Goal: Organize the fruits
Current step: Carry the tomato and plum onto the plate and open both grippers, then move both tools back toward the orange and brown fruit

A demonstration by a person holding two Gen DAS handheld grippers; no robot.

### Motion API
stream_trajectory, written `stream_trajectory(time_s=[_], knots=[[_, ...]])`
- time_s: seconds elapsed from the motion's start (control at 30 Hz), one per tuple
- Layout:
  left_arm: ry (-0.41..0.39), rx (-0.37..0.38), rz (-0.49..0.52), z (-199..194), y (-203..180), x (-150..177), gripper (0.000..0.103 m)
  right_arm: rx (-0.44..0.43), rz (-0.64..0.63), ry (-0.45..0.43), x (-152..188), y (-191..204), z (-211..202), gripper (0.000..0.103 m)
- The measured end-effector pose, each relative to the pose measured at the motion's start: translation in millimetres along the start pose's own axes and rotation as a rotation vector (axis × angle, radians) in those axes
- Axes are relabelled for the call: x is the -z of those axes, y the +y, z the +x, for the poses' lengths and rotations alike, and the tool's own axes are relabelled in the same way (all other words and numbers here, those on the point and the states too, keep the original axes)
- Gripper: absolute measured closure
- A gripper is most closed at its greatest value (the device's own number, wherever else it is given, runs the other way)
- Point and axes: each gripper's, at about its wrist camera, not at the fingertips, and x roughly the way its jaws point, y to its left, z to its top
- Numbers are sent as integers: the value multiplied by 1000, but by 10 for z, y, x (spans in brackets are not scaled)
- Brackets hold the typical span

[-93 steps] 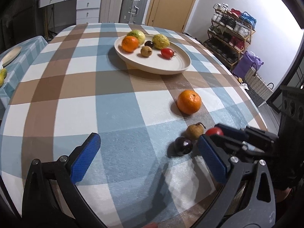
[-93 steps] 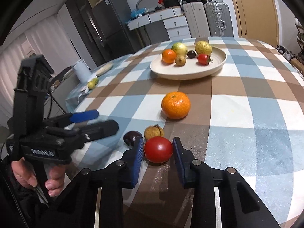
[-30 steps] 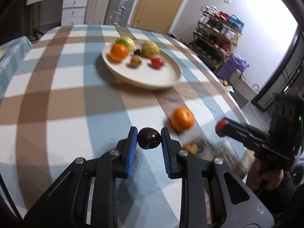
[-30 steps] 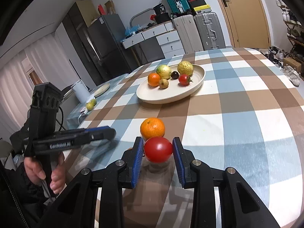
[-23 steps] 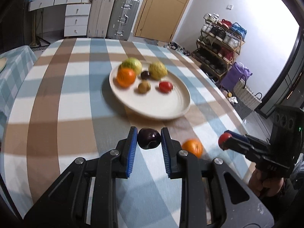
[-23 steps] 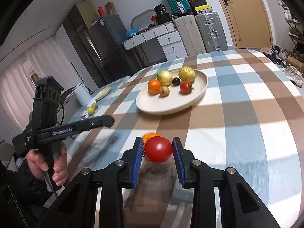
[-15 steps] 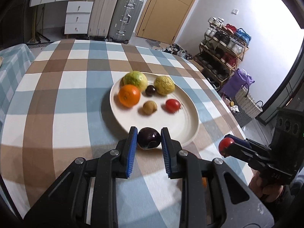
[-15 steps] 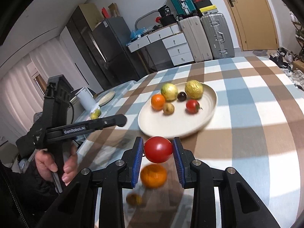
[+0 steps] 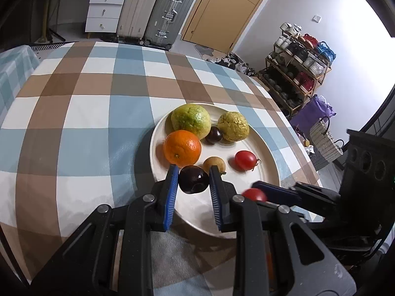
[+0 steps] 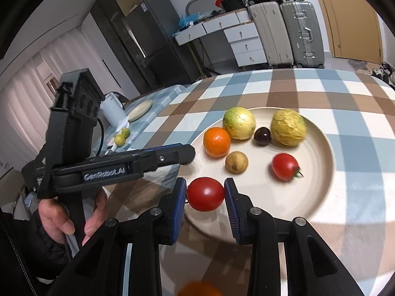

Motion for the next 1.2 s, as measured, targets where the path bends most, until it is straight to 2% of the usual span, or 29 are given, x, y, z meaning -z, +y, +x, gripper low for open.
stream_trajectory(time_s=[0.3,0.53,0.6,0.67,0.73,0.83,0.93,1.13,1.2], knots=[[24,13,-31,118,137,-1,80,11,-3,74,-133,-16,423,71],[24,43,-41,141,151,-50,78,29,-17,67,-174,14,491,69],[6,31,-45,97,130,-54,75,34,-14,63,-177,12,475,59],[-1,51,-49,56,120,-62,65,33,-36,38,-165,56,384,47],[-22,45,-42,-14,90,-63,55,46,-60,20,-174,86,313,45],[-41,41,-37,-118,43,-60,50,53,-55,-13,-166,74,162,36],[-58,26,-26,-232,-31,-37,45,62,-31,-45,-149,34,-16,35],[-87,-3,21,-486,-258,44,37,89,2,-104,-70,11,-369,20],[-100,-16,35,-578,-335,81,34,92,3,-119,-42,21,-461,20]])
